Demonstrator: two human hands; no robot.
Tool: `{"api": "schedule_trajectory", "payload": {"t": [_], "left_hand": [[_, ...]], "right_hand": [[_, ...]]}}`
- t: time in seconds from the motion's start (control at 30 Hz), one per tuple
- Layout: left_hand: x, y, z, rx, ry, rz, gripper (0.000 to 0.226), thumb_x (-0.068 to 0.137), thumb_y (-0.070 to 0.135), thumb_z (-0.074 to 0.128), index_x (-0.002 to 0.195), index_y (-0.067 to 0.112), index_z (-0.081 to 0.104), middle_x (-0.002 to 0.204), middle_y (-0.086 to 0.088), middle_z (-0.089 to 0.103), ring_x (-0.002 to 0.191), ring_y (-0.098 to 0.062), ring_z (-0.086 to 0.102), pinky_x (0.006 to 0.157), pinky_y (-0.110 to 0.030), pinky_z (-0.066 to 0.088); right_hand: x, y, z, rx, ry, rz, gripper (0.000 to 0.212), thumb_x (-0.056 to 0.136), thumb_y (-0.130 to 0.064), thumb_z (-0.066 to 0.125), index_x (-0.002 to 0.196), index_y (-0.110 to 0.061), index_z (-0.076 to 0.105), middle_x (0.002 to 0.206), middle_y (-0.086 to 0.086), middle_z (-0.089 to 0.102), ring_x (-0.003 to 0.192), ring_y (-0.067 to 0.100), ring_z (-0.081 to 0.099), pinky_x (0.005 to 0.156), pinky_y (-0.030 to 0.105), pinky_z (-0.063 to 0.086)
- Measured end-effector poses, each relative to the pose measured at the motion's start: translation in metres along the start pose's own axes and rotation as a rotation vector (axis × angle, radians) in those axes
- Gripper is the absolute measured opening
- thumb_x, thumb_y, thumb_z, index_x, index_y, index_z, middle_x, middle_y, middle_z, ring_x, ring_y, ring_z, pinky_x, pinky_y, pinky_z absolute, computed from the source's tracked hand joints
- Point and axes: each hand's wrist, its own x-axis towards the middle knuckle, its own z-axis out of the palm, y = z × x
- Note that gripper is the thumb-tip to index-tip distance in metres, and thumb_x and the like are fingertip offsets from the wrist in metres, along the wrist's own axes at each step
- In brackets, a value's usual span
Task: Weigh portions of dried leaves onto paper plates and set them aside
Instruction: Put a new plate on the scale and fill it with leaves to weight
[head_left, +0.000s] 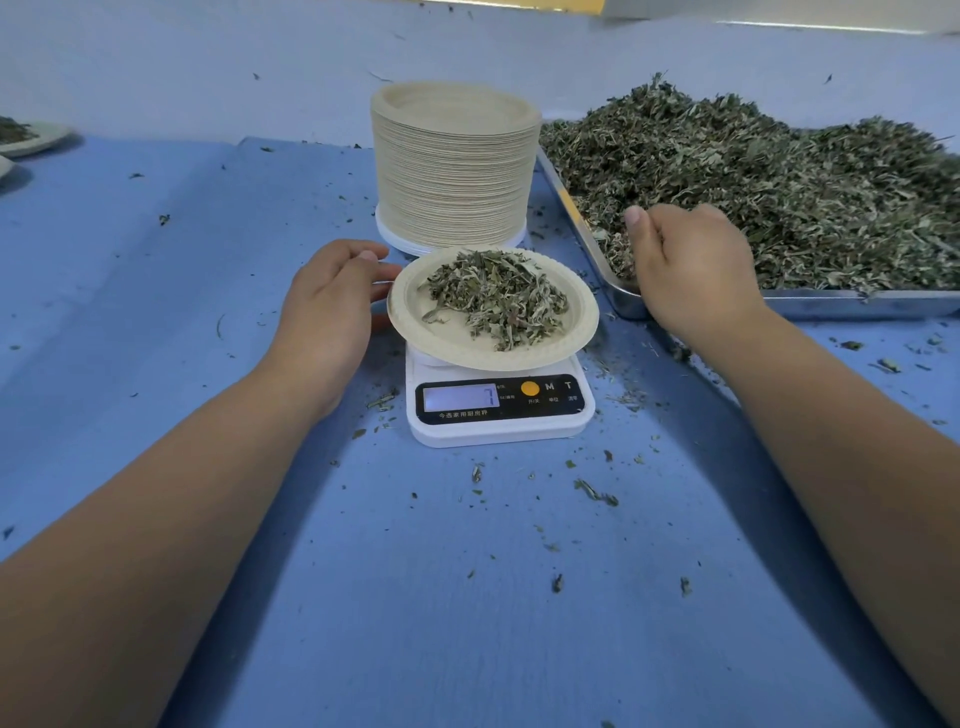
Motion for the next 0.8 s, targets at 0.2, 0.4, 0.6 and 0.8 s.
{"api": "schedule_trajectory", "payload": {"t": [0.2, 0.4, 0.6, 0.8], "left_hand": [[-0.001, 0.0, -0.001, -0.007, -0.004, 0.003, 0.025, 0.105, 0.02, 0.04, 0.105, 0.024, 0.065, 0.108, 0.001, 0.075, 0.097, -0.01, 0.072, 0.073, -0.024, 0.053], [-0.001, -0.001, -0.001, -0.001, -0.006, 0.005, 0.025, 0.105, 0.019, 0.04, 0.103, 0.025, 0.065, 0.108, 0.0, 0.075, 0.097, -0.011, 0.071, 0.073, -0.024, 0.052], [-0.005, 0.002, 0.0, 0.029, -0.012, 0.014, 0.026, 0.106, 0.02, 0.039, 0.104, 0.026, 0.065, 0.107, 0.005, 0.074, 0.096, -0.007, 0.07, 0.071, -0.02, 0.052], [-0.011, 0.003, 0.005, 0.097, 0.002, 0.017, 0.025, 0.097, 0.038, 0.041, 0.104, 0.036, 0.065, 0.121, 0.012, 0.064, 0.116, -0.013, 0.061, 0.107, -0.042, 0.048]], "right_hand": [[-0.004, -0.001, 0.0, 0.023, 0.033, 0.012, 0.049, 0.109, -0.042, 0.033, 0.076, -0.008, 0.047, 0.061, 0.001, 0.041, 0.071, 0.028, 0.043, 0.057, 0.036, 0.026], [-0.005, -0.002, 0.0, 0.06, -0.032, 0.01, 0.04, 0.106, -0.04, 0.042, 0.089, -0.008, 0.06, 0.068, 0.004, 0.054, 0.067, 0.029, 0.051, 0.057, 0.036, 0.038], [-0.009, -0.015, -0.007, 0.109, 0.027, -0.051, 0.03, 0.104, -0.033, 0.046, 0.098, -0.012, 0.067, 0.079, 0.005, 0.061, 0.092, 0.03, 0.054, 0.076, 0.037, 0.039], [-0.015, -0.043, -0.01, 0.051, -0.005, -0.157, 0.038, 0.105, -0.035, 0.039, 0.094, -0.009, 0.064, 0.074, 0.006, 0.056, 0.083, 0.032, 0.053, 0.088, 0.042, 0.038]]}}
